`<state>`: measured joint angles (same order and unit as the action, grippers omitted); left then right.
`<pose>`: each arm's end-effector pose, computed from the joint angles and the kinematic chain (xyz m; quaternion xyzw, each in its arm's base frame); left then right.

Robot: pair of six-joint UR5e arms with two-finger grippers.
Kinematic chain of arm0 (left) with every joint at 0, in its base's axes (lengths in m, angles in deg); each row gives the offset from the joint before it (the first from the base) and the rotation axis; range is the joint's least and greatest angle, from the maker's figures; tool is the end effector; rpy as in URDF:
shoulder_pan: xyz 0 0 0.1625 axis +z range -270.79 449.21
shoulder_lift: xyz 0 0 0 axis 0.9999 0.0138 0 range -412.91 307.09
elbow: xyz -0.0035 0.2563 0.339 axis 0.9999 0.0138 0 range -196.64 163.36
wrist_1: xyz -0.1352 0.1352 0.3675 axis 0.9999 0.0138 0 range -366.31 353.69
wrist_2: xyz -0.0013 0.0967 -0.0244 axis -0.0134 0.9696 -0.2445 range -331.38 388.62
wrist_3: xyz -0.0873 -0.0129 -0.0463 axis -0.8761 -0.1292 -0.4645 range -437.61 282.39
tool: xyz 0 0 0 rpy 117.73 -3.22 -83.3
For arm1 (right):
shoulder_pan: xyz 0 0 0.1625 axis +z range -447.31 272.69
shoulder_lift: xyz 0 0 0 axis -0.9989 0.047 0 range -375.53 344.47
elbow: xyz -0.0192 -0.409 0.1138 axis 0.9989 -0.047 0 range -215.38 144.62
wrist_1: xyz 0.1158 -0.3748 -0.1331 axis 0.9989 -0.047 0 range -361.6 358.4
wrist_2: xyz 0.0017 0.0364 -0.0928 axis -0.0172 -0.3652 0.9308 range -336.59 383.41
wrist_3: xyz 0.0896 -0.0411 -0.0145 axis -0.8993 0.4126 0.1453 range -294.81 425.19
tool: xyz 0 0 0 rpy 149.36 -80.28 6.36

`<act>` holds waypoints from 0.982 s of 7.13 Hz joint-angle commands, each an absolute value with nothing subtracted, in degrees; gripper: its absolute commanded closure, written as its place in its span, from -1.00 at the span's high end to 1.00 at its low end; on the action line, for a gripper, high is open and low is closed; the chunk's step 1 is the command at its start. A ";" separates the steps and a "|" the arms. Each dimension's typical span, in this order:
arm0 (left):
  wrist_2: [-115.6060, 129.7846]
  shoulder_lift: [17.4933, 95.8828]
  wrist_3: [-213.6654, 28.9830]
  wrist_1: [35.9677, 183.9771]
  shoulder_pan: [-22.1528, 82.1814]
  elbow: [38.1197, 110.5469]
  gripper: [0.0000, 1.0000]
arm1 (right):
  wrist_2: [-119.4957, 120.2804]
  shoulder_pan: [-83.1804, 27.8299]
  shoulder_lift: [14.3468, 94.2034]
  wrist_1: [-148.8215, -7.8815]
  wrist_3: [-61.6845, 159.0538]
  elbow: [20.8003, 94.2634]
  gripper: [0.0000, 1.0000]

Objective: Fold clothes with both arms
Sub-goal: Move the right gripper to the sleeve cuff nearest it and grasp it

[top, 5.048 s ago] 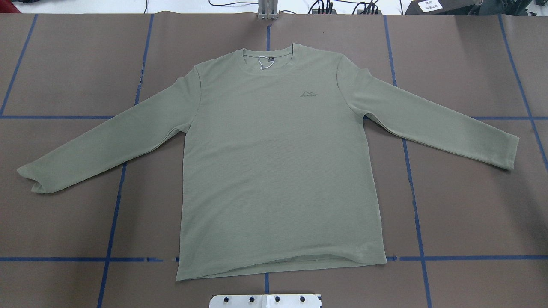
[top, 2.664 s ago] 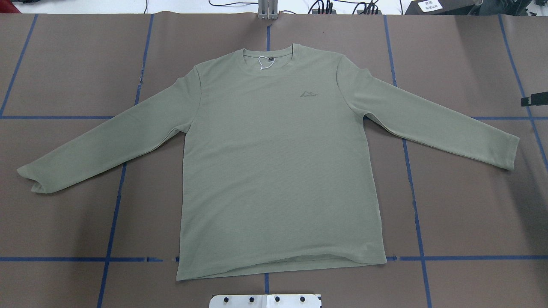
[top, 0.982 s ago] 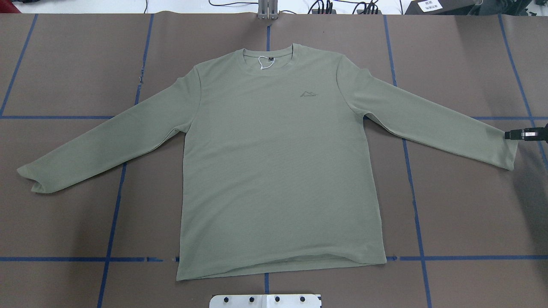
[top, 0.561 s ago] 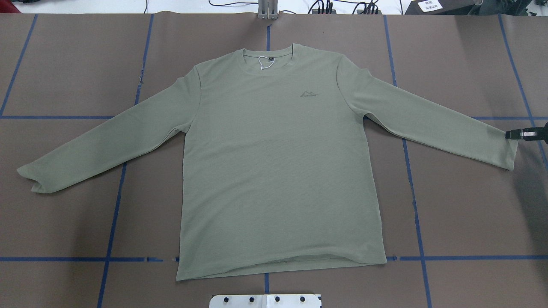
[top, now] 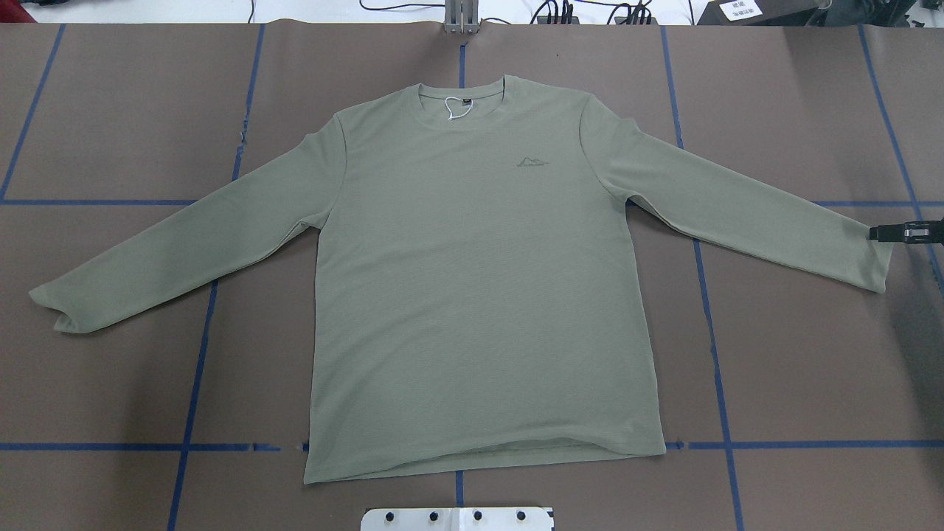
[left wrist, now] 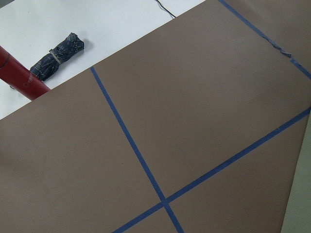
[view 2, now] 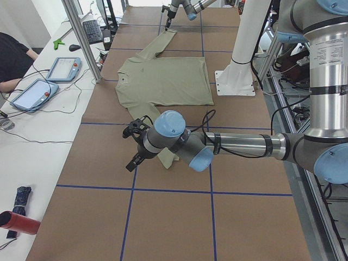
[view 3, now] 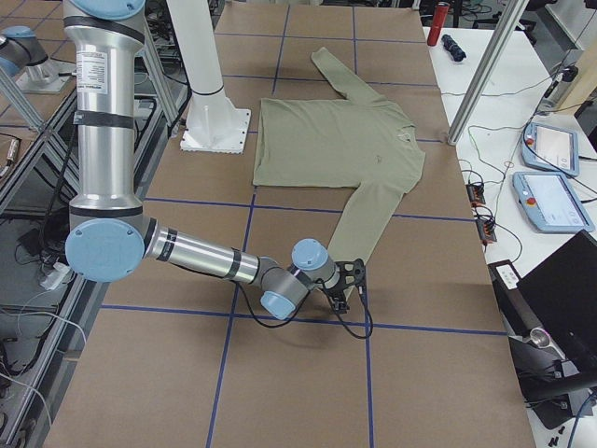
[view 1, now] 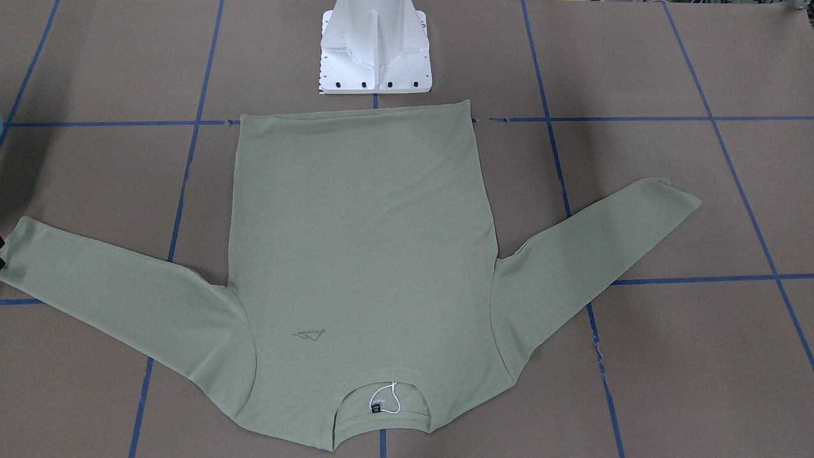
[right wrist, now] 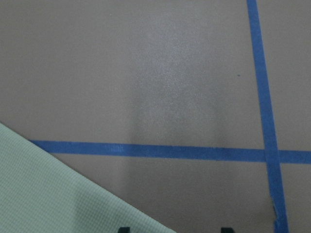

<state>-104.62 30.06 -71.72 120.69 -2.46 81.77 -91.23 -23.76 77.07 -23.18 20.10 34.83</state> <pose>-0.0784 -0.4612 0.5699 0.3278 0.3271 0.1533 0.8729 -0.1307 -0.4686 0.7276 0.1951 -0.3826 0.0633 0.9009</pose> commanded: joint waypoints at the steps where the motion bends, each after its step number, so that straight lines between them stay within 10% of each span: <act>1: -104.62 30.06 -71.63 120.69 -2.46 81.54 1.00 | -90.93 -23.76 77.10 -23.14 20.10 34.85 0.32; 5: -104.62 30.06 -71.63 120.69 -2.46 81.28 1.00 | -91.02 -24.20 77.10 -23.05 19.83 34.76 0.10; 7: -104.62 29.97 -71.55 120.70 -2.46 81.27 1.00 | -91.02 -24.38 77.10 -23.05 19.57 34.85 -0.42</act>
<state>-104.62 30.01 -71.58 120.73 -2.46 81.31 -91.02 -24.25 77.10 -23.05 19.71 34.82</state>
